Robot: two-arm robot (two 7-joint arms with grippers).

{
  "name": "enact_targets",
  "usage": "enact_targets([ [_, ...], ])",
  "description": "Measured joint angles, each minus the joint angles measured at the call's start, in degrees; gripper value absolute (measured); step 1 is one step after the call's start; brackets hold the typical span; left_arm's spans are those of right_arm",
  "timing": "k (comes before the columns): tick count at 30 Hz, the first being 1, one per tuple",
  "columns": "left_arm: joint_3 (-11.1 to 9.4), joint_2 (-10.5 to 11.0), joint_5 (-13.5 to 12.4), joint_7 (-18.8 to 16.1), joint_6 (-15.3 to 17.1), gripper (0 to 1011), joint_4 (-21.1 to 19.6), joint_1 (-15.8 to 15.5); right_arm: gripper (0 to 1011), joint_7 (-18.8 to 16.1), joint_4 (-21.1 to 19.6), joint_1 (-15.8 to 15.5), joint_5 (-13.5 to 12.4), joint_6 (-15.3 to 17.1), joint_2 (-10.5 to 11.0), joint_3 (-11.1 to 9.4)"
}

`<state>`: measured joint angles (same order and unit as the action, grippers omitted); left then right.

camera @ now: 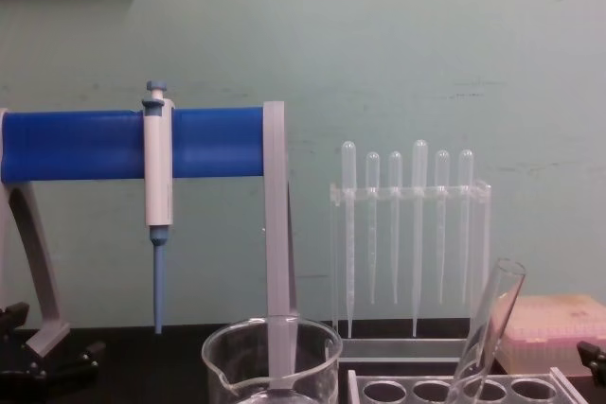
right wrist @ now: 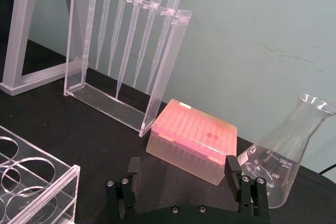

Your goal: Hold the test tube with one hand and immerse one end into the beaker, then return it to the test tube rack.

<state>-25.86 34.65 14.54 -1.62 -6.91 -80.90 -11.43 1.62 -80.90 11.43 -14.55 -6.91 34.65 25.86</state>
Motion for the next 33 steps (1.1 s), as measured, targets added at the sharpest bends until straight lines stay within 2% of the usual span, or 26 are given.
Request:
enact_targets([
  [31,0.0,0.0,0.0,0.0,0.0,1000,0.0,0.0,1004,0.0,0.0,0.0,0.0,0.0,0.0,0.0],
  [33,0.0,0.0,0.0,0.0,0.0,1000,0.0,0.0,1004,-0.8,-0.4,-0.1,-0.3,-0.3,0.2,-0.5],
])
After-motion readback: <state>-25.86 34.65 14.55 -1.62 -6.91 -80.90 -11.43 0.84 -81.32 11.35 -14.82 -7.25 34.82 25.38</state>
